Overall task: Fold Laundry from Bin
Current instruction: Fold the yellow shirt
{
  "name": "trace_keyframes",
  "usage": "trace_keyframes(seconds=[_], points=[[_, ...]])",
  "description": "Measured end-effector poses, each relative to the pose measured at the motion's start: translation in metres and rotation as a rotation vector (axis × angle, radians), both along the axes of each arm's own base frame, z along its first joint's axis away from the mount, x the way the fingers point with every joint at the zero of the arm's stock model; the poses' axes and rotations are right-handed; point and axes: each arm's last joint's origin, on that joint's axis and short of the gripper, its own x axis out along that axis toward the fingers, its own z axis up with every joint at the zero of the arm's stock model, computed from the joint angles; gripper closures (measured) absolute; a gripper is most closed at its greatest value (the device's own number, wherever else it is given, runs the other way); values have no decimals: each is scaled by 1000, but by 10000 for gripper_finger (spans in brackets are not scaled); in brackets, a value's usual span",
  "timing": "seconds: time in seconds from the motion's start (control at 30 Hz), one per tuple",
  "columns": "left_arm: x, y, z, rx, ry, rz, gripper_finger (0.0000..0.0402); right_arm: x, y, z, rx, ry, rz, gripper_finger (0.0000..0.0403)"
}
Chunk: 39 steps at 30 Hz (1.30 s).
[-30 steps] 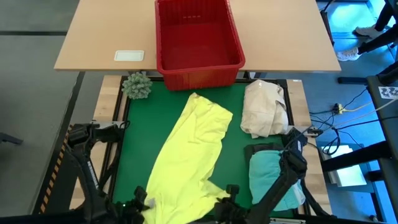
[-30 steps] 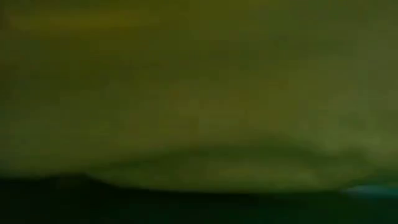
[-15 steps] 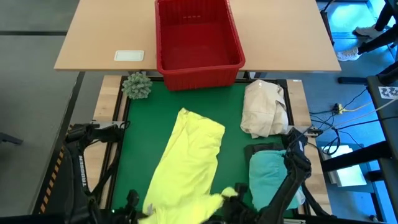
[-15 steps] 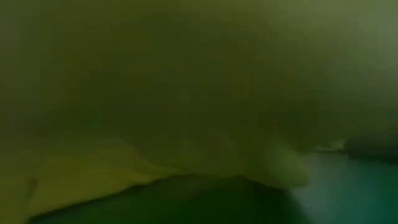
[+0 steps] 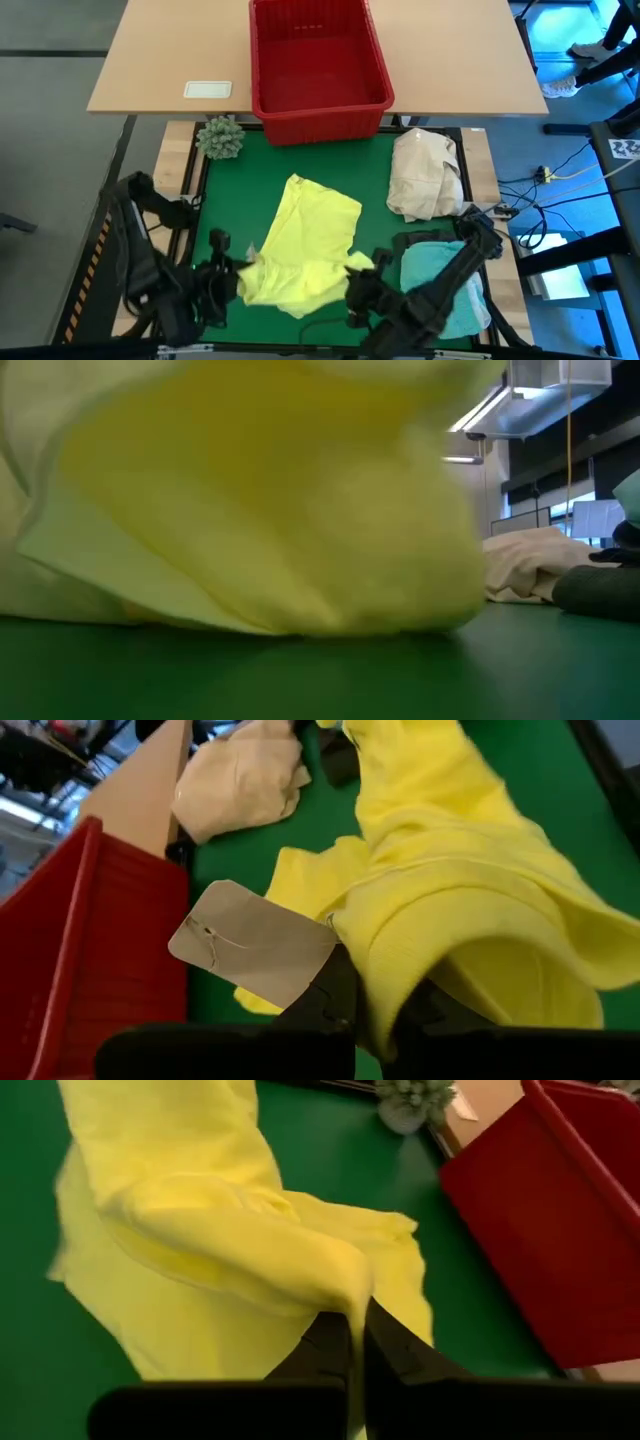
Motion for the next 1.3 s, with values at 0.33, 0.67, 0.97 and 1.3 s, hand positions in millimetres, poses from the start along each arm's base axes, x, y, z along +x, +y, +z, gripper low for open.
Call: trace_keyframes(seconds=[0.33,0.67,0.97,1.3], points=[[2,25,-60,-198,15,-60,395,16,9,-68,49,80,16,403],[2,45,-106,-275,-9,-42,395,-9,-14,-106,277,-115,75,403],[30,119,-85,-134,-16,37,395,-66,-108,-94,279,-282,-100,403],[57,232,-87,-204,40,139,395,-62,-203,-114,274,-167,-306,403]])
